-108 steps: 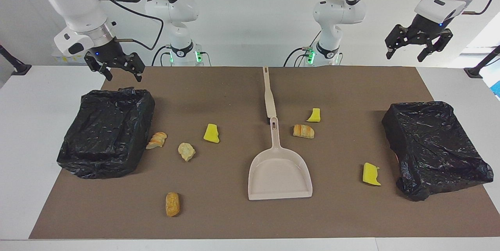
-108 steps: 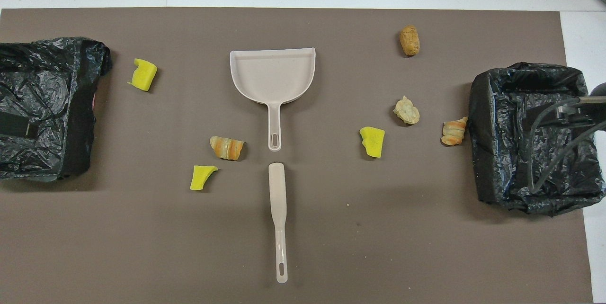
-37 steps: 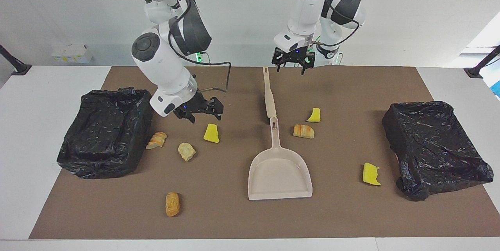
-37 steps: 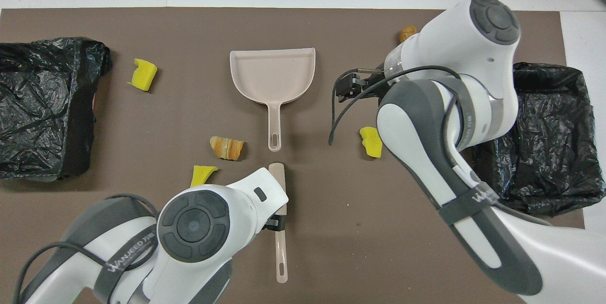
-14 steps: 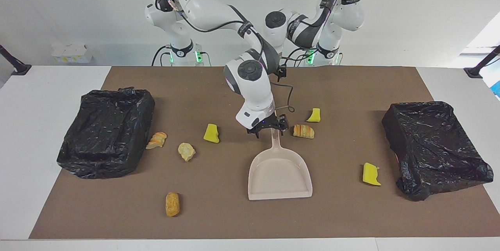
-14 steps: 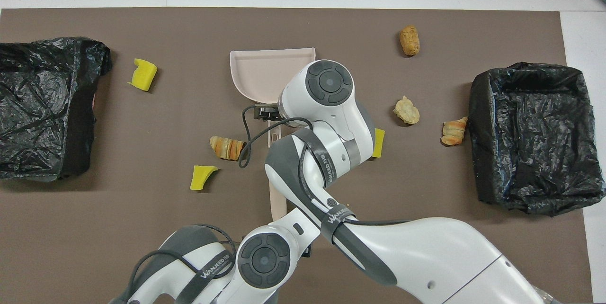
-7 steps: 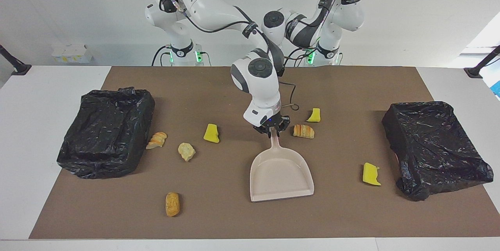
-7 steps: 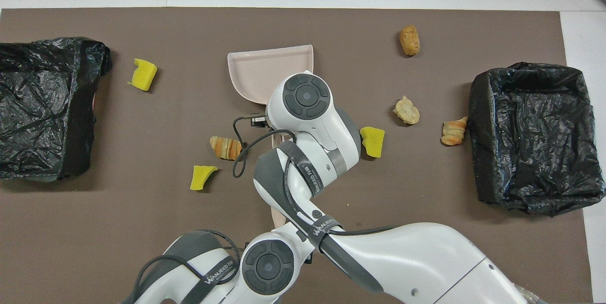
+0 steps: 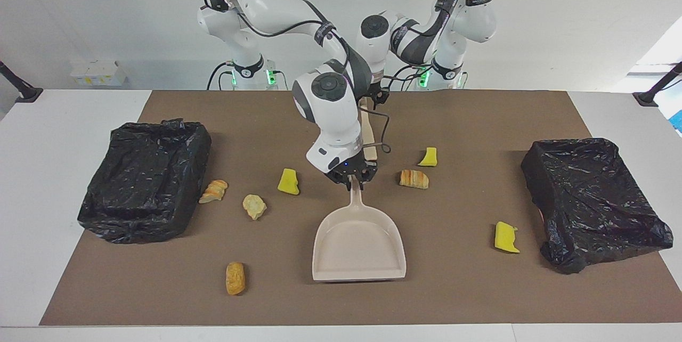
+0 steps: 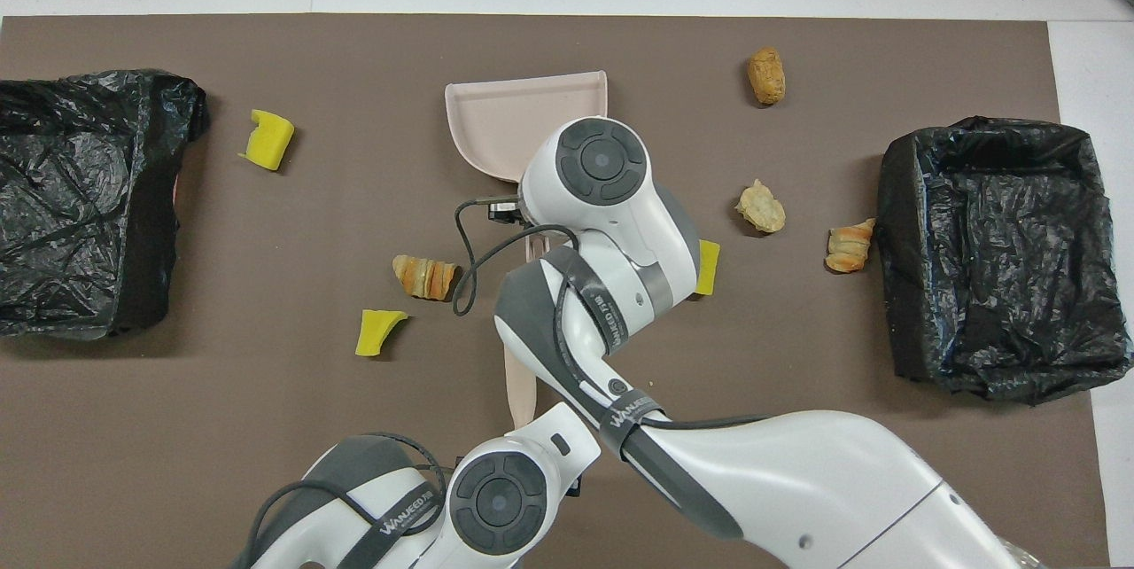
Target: Sweep and dump trash in bin
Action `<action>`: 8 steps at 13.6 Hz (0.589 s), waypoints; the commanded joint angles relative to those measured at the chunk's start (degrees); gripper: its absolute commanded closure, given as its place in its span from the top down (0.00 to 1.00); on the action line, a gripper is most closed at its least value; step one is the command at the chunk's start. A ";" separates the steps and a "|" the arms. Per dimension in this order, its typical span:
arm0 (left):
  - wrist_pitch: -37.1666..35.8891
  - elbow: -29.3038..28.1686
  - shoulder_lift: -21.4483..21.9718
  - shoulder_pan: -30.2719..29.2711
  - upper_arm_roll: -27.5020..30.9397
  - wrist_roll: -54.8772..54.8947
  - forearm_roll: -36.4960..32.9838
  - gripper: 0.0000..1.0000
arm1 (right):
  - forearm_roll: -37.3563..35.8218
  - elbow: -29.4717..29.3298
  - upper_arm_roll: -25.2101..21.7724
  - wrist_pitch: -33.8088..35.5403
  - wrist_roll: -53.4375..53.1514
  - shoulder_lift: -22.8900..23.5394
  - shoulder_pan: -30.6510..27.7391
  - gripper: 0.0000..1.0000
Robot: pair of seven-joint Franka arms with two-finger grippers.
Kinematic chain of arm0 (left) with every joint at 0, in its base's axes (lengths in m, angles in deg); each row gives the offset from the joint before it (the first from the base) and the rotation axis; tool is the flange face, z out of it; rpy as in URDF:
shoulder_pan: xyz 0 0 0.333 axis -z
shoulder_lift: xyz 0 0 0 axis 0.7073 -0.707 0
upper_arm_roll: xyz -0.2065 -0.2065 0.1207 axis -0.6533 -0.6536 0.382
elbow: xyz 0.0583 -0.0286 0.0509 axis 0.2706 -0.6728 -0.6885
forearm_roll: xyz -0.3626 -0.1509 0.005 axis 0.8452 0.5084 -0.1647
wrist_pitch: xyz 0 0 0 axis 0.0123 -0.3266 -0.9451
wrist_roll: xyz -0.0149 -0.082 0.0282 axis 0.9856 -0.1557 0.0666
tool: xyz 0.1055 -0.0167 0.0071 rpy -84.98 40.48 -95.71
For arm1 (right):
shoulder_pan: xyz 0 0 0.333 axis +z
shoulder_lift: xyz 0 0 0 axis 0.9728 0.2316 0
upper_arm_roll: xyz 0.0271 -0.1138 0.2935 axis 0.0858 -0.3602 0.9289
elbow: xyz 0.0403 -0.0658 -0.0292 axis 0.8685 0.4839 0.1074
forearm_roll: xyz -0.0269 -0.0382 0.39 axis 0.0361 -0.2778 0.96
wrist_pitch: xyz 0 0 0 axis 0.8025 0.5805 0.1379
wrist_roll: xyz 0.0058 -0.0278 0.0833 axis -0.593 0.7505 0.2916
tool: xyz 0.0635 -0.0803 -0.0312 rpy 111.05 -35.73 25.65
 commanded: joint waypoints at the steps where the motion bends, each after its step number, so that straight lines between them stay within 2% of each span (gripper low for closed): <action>1: -0.37 -0.93 1.50 1.17 1.03 1.08 0.63 0.00 | 1.70 2.11 0.50 6.23 7.06 -4.87 -3.83 0.00; 3: -0.55 0.30 0.97 1.17 1.21 1.53 0.54 0.00 | 1.62 2.55 0.42 12.12 14.52 -7.15 -5.87 0.00; 5: -2.55 1.44 1.58 0.64 1.30 2.05 0.54 0.00 | 1.53 5.08 0.33 14.86 25.58 -9.00 -7.71 0.00; 8: -12.12 6.88 2.11 -1.45 1.91 2.05 0.28 0.00 | 1.44 10.44 0.24 16.89 39.03 -12.16 -9.21 0.00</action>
